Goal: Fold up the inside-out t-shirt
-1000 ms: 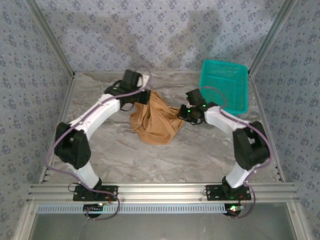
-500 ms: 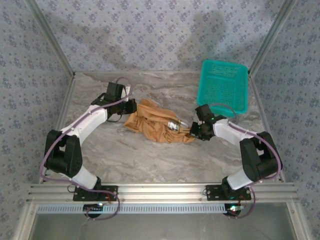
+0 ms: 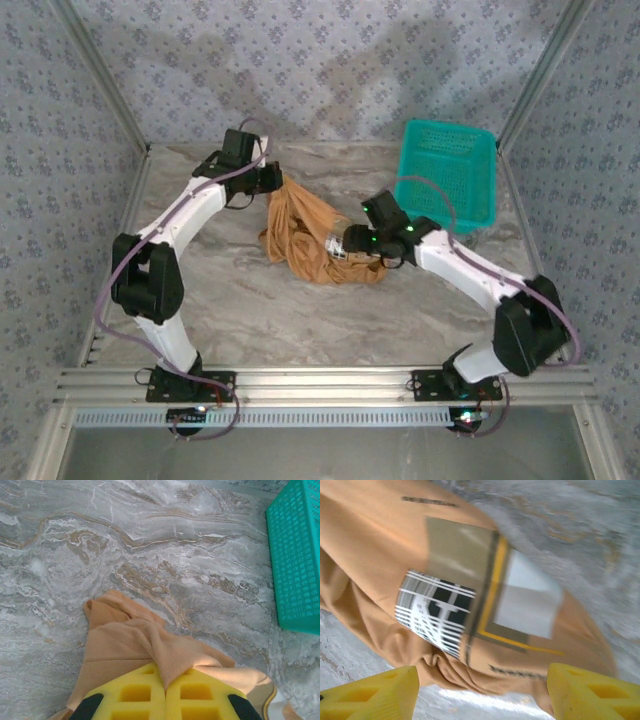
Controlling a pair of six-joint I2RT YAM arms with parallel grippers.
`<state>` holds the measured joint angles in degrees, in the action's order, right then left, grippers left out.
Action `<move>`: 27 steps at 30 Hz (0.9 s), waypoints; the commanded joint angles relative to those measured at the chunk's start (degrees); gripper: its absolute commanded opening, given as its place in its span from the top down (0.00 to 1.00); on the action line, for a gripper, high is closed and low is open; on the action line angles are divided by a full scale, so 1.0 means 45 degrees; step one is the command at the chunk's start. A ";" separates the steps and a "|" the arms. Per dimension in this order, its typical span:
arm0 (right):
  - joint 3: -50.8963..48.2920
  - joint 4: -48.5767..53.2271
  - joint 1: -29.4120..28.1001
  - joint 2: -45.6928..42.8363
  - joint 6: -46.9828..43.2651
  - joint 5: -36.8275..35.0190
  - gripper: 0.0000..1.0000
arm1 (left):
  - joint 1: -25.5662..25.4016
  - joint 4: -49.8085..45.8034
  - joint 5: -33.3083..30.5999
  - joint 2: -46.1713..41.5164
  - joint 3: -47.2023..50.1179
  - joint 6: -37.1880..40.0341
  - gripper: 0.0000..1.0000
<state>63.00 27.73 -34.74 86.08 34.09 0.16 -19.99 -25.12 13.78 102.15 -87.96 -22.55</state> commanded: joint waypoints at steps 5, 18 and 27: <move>0.3242 0.0667 -0.0376 0.4263 -0.1966 -0.0663 0.30 | 0.0259 -0.0770 0.0417 -0.0125 0.0015 -0.0188 1.00; 0.5313 0.2934 0.0365 0.1888 -0.2387 0.0581 1.00 | 0.1664 -0.1480 0.1451 -0.1778 0.0135 -0.0225 1.00; 0.4768 0.1976 0.2007 -0.2373 -0.0153 0.6643 1.00 | 0.2401 -0.2307 0.1924 -0.4821 -0.0460 -0.0088 1.00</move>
<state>85.27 38.09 -28.77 79.46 28.38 18.44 -10.07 -34.41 22.11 85.80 -87.53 -23.07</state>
